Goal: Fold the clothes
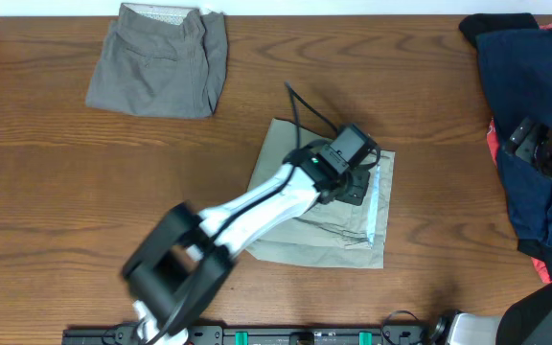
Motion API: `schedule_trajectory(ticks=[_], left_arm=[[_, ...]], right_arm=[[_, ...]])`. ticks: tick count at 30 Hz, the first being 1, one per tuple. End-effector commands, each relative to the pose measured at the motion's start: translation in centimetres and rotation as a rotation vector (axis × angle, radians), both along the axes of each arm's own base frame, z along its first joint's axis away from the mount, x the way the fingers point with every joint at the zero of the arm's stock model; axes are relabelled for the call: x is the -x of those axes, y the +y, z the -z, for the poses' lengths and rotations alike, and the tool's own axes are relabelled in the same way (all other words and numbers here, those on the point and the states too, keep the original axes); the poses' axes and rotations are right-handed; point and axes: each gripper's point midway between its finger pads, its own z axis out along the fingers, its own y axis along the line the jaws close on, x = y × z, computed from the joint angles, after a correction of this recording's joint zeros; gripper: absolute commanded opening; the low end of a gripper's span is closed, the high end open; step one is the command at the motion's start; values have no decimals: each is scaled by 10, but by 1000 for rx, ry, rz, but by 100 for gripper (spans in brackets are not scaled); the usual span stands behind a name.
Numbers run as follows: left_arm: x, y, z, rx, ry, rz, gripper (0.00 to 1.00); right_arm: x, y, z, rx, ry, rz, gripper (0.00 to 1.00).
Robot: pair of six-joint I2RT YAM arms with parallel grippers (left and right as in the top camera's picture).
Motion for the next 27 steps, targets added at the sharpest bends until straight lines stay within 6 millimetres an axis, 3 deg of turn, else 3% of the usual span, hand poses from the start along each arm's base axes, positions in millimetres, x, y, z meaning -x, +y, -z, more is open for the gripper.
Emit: schedule_trajectory(ticks=[1, 5, 8, 16, 27], left_arm=[[13, 11, -38, 22, -9, 11, 6], [39, 33, -24, -73, 109, 12, 5], [63, 35, -8, -103, 232, 44, 6], [98, 11, 21, -74, 411, 108, 6], [120, -13, 63, -106, 475, 112, 6]], right_arm=[[3, -5, -4, 11, -9, 25, 99], [3, -5, -4, 11, -9, 25, 99], [3, -5, -4, 11, -9, 25, 99], [3, -5, -4, 11, -9, 25, 99], [3, -5, -4, 11, -9, 25, 99]])
